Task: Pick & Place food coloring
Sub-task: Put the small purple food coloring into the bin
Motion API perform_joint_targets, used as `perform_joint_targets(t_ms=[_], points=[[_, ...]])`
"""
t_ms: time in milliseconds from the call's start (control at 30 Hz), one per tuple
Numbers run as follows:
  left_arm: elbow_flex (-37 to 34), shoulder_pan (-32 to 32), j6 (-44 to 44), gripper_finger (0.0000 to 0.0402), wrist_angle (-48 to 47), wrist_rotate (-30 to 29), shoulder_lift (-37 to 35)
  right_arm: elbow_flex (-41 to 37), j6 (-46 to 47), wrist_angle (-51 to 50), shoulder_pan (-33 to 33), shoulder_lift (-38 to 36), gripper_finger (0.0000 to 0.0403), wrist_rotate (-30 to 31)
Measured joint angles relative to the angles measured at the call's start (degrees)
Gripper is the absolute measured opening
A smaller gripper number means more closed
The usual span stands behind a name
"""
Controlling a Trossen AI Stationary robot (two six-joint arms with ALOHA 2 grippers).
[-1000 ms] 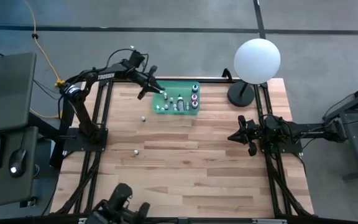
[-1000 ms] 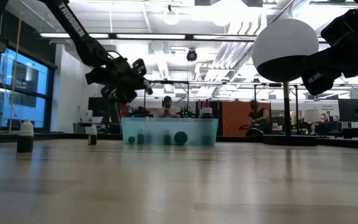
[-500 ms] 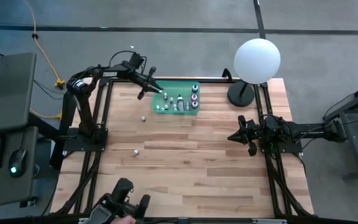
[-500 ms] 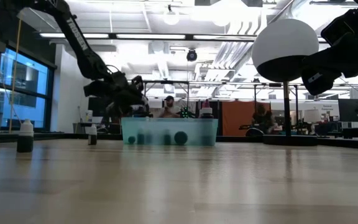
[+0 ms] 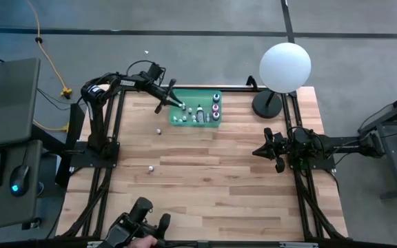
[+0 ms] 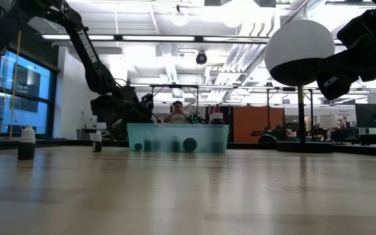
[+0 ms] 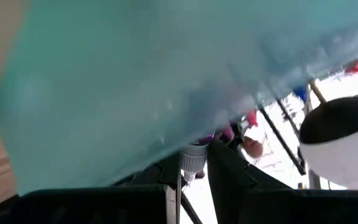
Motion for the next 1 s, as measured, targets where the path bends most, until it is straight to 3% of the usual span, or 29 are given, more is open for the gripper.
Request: perform_joint_targets(t_ms=[400,867,1000], points=[[0.09,-0.05,-0.55,0.0040,0.32,-4.12,0.03,0.00,0.00,0.00,0.00,0.01,0.0000,0.00],[0.09,-0.02,-2.85,0.0039,0.46,-4.71,0.05,0.02,0.00,0.00,0.00,0.01,0.0000,0.00],[0.09,-0.02,-3.59,0.0065,0.64,-4.99,0.05,0.02,0.00,0.00,0.00,0.01,0.0000,0.00]])
